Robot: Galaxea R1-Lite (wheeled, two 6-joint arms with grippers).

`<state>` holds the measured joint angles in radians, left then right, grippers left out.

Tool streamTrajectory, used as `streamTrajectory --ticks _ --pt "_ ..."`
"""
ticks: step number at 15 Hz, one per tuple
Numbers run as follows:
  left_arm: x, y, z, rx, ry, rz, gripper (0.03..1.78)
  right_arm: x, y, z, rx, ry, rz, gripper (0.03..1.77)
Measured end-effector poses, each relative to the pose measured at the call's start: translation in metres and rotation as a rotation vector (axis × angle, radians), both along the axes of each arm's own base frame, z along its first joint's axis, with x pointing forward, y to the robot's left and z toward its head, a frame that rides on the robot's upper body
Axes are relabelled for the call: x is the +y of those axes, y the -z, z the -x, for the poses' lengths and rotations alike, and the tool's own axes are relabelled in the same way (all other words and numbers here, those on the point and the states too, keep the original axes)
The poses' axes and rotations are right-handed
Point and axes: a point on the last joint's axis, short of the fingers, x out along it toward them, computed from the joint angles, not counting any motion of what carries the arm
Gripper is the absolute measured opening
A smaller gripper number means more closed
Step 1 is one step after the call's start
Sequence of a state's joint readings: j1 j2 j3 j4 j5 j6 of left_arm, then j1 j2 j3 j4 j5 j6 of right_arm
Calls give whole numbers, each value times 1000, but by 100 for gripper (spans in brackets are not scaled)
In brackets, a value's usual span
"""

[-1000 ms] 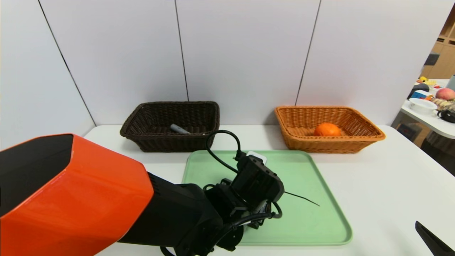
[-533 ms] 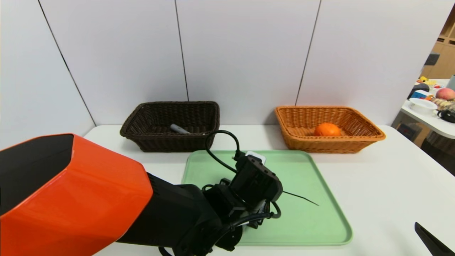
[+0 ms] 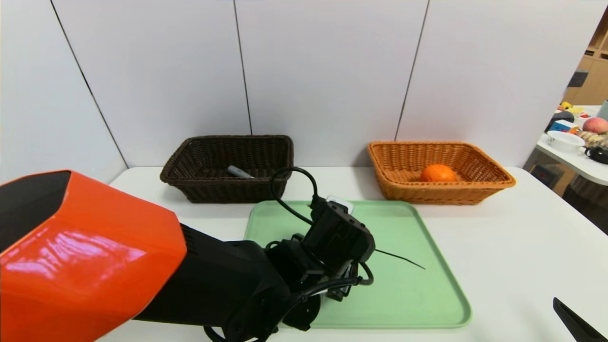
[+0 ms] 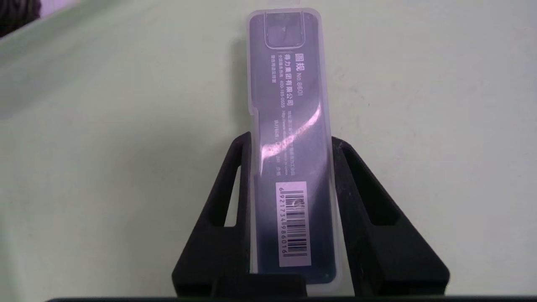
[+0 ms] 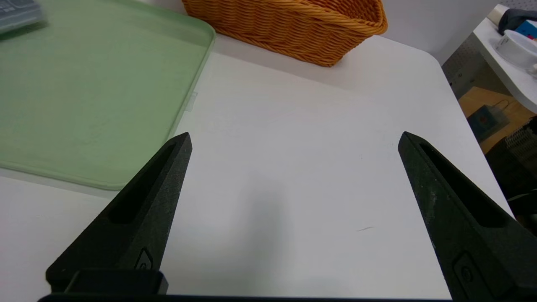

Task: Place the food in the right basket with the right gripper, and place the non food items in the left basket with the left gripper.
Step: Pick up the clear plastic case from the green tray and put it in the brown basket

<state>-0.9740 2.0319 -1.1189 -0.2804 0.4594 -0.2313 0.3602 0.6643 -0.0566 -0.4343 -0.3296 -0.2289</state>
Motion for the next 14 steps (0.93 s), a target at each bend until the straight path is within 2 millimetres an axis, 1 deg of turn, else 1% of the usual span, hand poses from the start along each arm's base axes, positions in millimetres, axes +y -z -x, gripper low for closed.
streamTrajectory --ticks 5,9,11,14 --pt "7 -29 4 -82 -19 30 62 0 0 -1 6 0 7 169" --pt "20 -63 12 -150 -9 71 62 0 0 -1 8 -2 21 169" --pt "31 -82 13 -195 -29 85 62 0 0 -1 8 -3 30 169" --pt "52 -109 5 -265 -75 99 62 0 1 -1 11 -4 39 169"
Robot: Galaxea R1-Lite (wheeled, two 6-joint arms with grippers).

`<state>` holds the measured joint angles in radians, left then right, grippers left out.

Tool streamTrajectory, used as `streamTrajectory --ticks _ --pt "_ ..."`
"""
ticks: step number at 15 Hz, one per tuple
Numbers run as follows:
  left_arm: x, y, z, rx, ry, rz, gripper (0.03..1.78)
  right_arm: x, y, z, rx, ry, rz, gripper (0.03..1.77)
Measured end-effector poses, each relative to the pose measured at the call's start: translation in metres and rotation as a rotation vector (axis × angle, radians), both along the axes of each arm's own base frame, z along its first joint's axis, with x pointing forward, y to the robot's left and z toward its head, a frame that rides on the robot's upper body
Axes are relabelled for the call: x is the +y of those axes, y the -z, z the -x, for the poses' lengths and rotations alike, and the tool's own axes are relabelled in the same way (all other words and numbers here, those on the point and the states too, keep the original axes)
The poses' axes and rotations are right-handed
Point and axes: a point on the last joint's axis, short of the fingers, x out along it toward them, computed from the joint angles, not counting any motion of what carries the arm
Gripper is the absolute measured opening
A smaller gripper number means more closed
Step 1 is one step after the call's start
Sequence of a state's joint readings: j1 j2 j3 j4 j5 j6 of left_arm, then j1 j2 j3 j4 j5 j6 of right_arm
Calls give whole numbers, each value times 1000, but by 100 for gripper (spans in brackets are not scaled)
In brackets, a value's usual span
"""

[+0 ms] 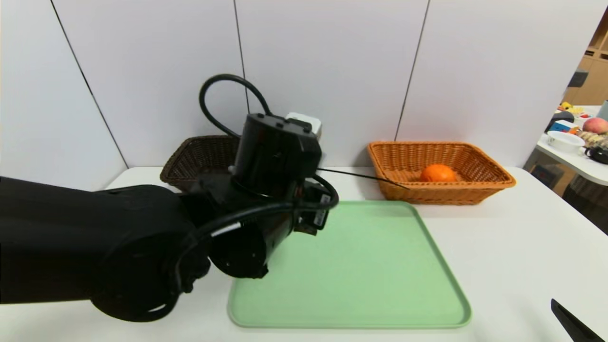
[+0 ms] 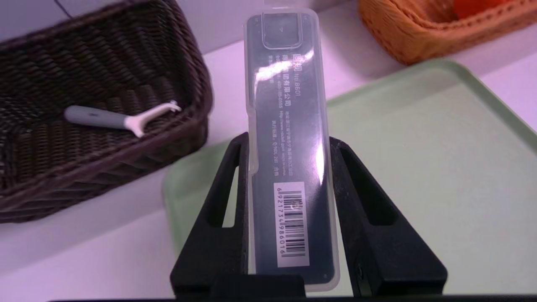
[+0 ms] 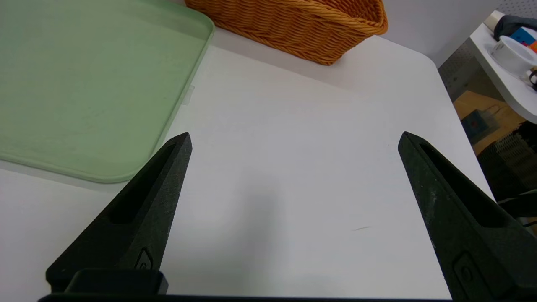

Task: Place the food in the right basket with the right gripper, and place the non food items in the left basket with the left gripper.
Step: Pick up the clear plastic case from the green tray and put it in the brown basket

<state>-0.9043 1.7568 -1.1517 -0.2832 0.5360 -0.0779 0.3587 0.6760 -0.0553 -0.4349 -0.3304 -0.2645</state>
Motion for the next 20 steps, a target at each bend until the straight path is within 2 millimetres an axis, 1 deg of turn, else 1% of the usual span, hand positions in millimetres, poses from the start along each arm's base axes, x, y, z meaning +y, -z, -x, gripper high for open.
streamTrajectory --ticks 4,10,13,16,20 --pt "23 -19 -16 -53 -71 14 62 0 0 0 0 0 5 169" --pt "52 -35 -56 -109 -201 14 62 0 0 0 1 1 6 169" --pt "65 -35 -77 -116 -246 -6 62 0 0 0 0 2 6 169" --pt "77 -30 -96 -106 -255 -37 62 0 0 0 1 3 6 169" --pt "89 -20 -122 -87 -279 -45 62 0 1 0 5 3 8 169"
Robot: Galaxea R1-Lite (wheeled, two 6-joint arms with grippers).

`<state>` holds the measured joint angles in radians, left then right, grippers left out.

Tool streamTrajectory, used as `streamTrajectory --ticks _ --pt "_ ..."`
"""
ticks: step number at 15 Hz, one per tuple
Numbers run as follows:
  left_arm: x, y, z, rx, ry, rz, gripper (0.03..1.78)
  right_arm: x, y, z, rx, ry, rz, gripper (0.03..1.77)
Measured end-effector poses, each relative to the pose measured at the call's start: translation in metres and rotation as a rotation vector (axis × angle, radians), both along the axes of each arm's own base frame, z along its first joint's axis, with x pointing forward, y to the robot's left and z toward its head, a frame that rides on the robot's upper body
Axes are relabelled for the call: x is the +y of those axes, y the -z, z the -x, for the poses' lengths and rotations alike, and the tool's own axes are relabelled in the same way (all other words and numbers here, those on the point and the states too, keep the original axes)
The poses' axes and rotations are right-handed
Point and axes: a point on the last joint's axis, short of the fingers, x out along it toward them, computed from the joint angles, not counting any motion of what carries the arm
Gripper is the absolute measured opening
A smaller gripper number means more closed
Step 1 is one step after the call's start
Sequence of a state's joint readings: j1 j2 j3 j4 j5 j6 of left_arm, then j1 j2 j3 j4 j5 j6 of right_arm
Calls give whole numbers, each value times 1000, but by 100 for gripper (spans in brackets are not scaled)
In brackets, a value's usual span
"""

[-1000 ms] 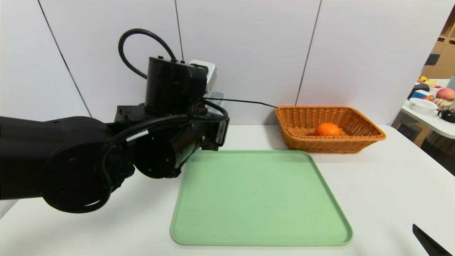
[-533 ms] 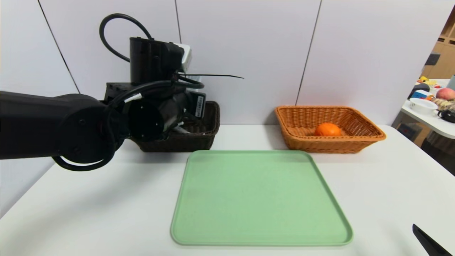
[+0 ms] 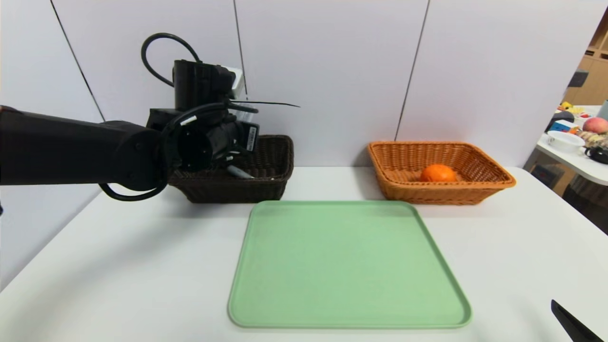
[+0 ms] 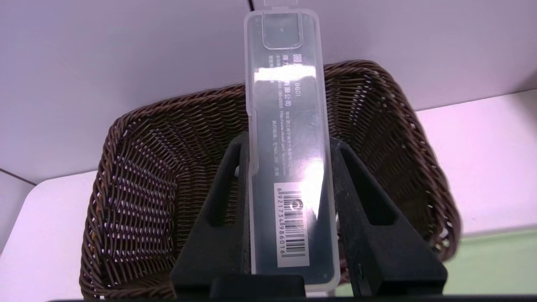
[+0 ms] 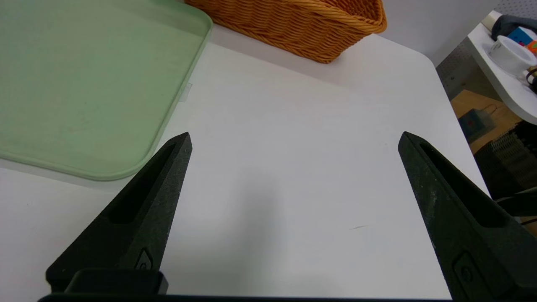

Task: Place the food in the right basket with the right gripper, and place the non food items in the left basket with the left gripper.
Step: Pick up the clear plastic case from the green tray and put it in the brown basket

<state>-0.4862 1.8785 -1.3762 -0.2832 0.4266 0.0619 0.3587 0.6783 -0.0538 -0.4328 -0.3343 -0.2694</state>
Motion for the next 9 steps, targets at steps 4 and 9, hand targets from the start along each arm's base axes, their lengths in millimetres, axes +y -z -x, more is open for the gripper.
streamTrajectory --ticks 4,9 --pt "9 17 -28 29 -17 -14 62 0 0 -1 6 0 2 169" --pt "11 43 -46 82 -33 -30 62 1 1 -2 16 0 6 169"
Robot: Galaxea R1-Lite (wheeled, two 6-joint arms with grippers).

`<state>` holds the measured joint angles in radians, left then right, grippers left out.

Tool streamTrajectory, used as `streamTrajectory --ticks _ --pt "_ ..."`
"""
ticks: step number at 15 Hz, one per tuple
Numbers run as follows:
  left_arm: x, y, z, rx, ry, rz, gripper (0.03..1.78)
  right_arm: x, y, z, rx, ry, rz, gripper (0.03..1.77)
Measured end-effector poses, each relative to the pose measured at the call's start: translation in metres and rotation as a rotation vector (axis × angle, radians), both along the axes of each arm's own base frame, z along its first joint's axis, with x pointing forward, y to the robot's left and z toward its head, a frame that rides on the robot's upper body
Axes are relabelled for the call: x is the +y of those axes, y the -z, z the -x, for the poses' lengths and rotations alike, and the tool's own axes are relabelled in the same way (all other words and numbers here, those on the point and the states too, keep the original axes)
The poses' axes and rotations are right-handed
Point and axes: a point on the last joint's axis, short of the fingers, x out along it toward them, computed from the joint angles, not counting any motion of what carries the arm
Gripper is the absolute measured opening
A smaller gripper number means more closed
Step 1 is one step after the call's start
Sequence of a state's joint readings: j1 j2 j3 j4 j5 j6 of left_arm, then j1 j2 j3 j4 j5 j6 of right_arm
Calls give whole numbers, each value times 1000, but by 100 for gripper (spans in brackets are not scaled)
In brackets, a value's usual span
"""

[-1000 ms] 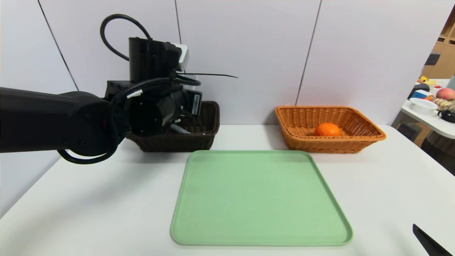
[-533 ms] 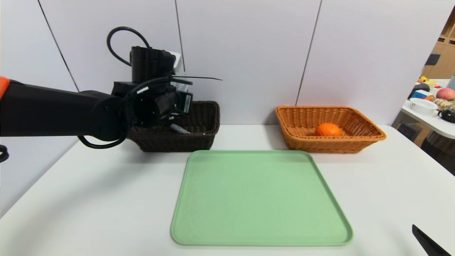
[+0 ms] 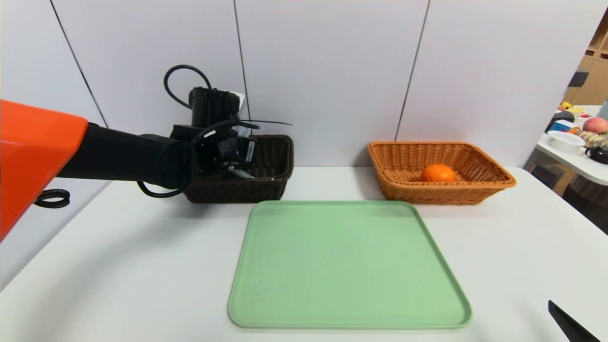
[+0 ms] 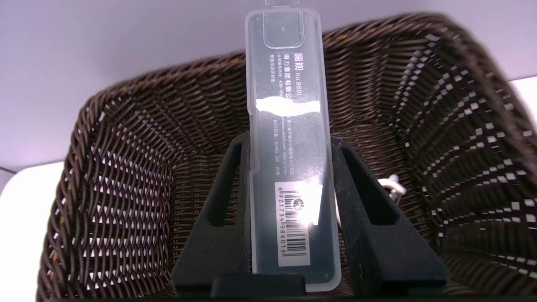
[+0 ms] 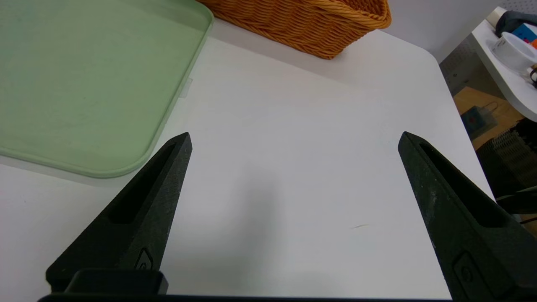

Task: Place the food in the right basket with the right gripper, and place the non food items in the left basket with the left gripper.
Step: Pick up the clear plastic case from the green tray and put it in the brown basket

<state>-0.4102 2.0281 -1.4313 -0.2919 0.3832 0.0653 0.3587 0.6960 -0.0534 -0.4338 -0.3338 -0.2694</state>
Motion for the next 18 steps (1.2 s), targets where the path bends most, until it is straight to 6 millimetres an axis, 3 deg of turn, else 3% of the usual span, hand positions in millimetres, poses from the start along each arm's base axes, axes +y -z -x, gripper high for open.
streamTrajectory --ticks 10,17,18 --pt "-2 36 -19 43 -13 -16 62 0 2 -1 15 0 4 169" --pt "-1 38 -22 34 -20 -12 62 1 2 -3 30 -1 8 169" --pt "-1 37 -22 29 -23 -10 68 1 2 -4 30 -1 9 169"
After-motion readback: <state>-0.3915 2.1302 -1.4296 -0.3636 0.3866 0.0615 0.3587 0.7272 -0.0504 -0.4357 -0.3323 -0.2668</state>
